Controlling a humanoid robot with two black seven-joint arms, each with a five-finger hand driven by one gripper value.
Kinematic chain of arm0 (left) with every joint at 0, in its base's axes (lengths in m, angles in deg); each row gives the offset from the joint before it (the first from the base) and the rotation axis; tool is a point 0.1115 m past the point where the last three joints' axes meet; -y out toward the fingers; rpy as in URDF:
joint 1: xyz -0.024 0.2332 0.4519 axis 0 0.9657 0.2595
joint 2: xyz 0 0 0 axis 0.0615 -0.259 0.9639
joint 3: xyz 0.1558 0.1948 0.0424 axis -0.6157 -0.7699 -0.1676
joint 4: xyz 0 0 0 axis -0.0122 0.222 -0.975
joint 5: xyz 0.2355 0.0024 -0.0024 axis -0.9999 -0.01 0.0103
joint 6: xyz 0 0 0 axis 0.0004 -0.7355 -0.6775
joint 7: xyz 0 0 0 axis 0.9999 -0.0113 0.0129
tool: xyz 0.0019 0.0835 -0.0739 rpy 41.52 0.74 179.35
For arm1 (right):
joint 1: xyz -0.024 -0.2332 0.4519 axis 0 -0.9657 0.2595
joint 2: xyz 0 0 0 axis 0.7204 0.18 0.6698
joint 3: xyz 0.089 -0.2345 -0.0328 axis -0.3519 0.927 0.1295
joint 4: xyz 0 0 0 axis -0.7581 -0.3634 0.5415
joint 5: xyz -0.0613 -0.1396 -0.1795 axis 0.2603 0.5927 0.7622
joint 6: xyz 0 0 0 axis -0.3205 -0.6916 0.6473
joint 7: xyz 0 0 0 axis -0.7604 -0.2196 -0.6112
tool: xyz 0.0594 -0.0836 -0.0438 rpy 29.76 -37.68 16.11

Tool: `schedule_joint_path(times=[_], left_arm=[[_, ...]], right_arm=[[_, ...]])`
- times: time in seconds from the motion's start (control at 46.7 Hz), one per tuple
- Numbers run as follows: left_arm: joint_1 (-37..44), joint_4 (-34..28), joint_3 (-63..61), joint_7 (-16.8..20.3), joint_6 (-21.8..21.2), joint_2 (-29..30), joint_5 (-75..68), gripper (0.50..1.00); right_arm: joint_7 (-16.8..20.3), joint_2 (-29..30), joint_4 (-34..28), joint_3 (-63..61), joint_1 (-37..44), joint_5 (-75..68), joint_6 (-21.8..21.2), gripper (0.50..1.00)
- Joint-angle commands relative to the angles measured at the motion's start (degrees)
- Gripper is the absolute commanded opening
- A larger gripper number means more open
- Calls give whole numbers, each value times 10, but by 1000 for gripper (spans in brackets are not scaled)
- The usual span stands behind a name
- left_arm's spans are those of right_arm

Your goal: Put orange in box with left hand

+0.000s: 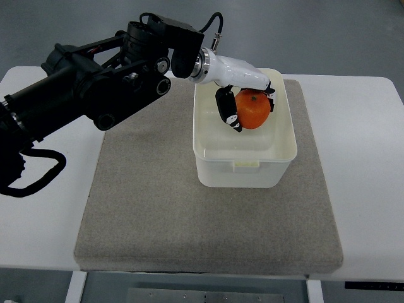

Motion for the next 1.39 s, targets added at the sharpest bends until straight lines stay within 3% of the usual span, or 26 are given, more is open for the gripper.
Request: schedule_joint_path(times=[0.0,0.321,0.386,0.471,0.557,0.814,0.879,1.157,1.371], left_arm=[[2,-6,-6,0,-8,-2,-17,500],[6,-7,-15,-1,-17,-3,-22,500],[7,-6,-16,0,-25,-3,-21,574],[10,-7,-15,-1,-43,-3,-16,758],[23,-6,-15,0,-68,-1,-9,835],[46,-5,-10,0,-116,10,28,893],[45,0,-9,0,-116,21,48,968],[45,2,17,1,-120,51,141,973],[46,2,69,1,-118,96,350,992]], right_arm=[[0,0,0,0,0,0,0,926],[0,0,0,0,0,0,0,926],[0,0,0,0,0,0,0,926],[0,0,0,0,0,0,0,926],[0,0,1,0,0,0,0,926],[0,0,0,0,0,0,0,926],[0,0,1,0,0,0,0,926],[0,0,1,0,0,0,0,926],[0,0,0,0,0,0,0,926]])
